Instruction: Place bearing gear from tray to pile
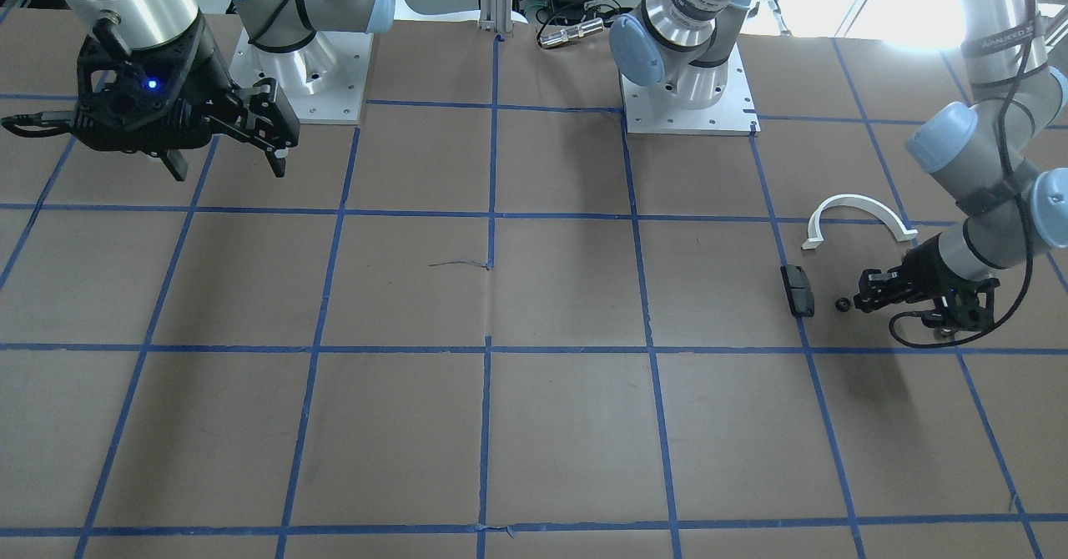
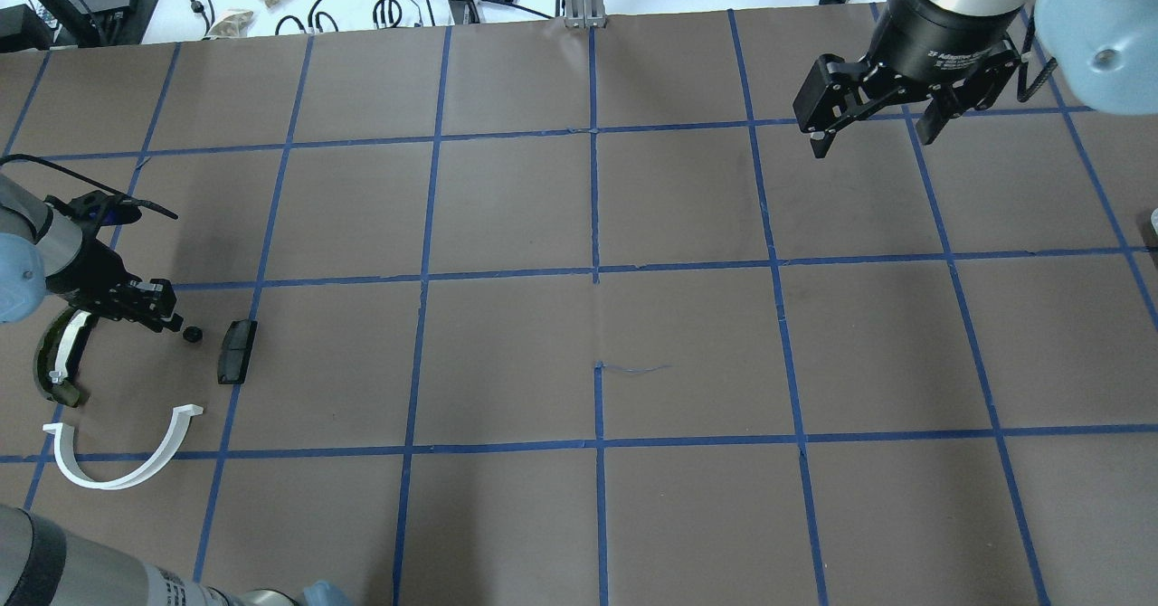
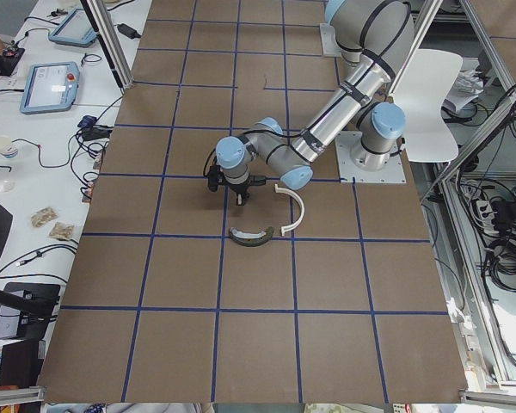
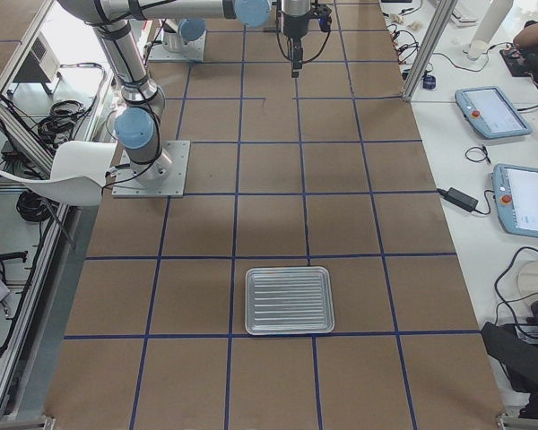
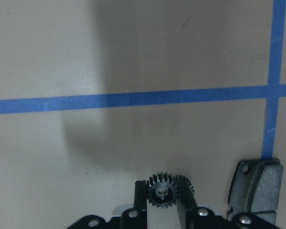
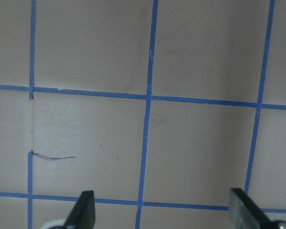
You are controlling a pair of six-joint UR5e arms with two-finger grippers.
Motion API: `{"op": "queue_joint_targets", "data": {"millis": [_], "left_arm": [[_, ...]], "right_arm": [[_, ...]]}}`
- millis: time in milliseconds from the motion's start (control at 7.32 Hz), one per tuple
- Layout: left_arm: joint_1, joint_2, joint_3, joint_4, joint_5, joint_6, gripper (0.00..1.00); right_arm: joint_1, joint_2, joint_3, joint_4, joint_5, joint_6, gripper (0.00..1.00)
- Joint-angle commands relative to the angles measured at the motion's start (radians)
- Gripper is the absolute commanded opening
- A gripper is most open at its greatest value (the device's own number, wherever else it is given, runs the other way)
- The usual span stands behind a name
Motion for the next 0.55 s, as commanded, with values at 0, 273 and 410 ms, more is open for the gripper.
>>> {"op": "queue_joint_targets", "data": {"millis": [0, 273, 410], "left_arm": [[0.007, 0.001, -0.006, -0.003, 0.001, 0.000, 0.39], [0.005, 0.011, -0.009, -0.014, -0.001, 0.000, 0.58], [-0.009, 0.037, -0.004, -0.023, 0.001, -0.001, 0.64]], "right_arm": [[0.000, 0.000, -0.002, 0.000, -0.008, -0.002, 1.00], [0.000, 0.003, -0.015, 0.000, -0.013, -0.009, 1.00], [0.000, 0.003, -0.013, -0.001, -0.012, -0.009, 1.00]]}}
